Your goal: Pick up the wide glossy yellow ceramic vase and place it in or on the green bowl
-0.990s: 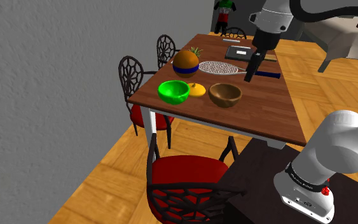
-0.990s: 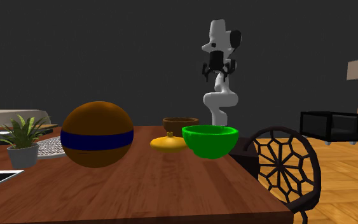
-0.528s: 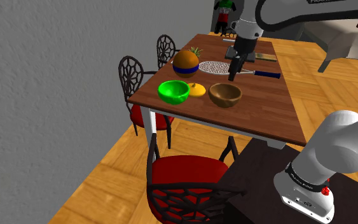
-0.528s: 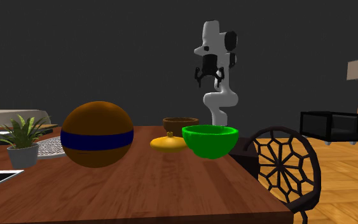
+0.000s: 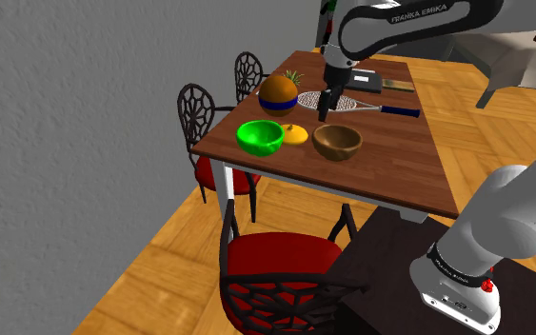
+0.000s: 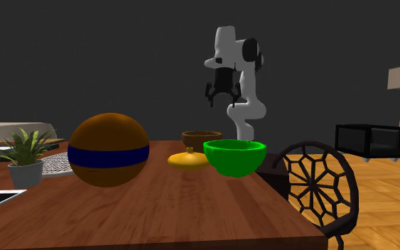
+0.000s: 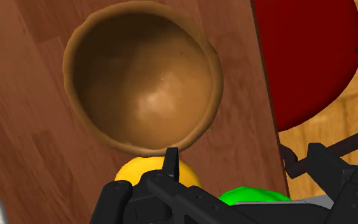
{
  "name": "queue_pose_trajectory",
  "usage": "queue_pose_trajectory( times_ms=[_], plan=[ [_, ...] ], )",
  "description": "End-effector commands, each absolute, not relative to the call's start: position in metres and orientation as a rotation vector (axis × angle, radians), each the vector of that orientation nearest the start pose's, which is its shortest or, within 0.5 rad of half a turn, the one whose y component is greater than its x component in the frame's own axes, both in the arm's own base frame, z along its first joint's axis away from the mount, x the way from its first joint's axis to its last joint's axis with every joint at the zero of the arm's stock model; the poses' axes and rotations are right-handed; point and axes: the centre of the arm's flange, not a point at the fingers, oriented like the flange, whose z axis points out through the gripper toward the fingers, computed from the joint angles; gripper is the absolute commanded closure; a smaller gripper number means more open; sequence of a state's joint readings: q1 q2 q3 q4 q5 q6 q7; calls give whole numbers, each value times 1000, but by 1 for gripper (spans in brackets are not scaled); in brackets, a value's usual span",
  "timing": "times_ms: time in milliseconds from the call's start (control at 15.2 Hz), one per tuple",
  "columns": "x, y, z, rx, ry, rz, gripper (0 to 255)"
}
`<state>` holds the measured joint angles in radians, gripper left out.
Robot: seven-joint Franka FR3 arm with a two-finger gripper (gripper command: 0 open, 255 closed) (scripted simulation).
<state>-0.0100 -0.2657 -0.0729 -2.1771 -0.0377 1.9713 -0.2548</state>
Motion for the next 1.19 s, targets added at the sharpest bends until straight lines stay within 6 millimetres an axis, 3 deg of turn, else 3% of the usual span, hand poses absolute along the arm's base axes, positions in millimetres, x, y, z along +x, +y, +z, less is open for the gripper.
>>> queue_pose_trajectory(
  times_ms=[0, 990, 1122],
  plan=[
    [504, -52, 497, -3153, -301, -85, 0],
    [675, -105, 409, -3160, -335, -57, 0],
    [682, -107, 400, -3160, -336, -56, 0]
  ],
)
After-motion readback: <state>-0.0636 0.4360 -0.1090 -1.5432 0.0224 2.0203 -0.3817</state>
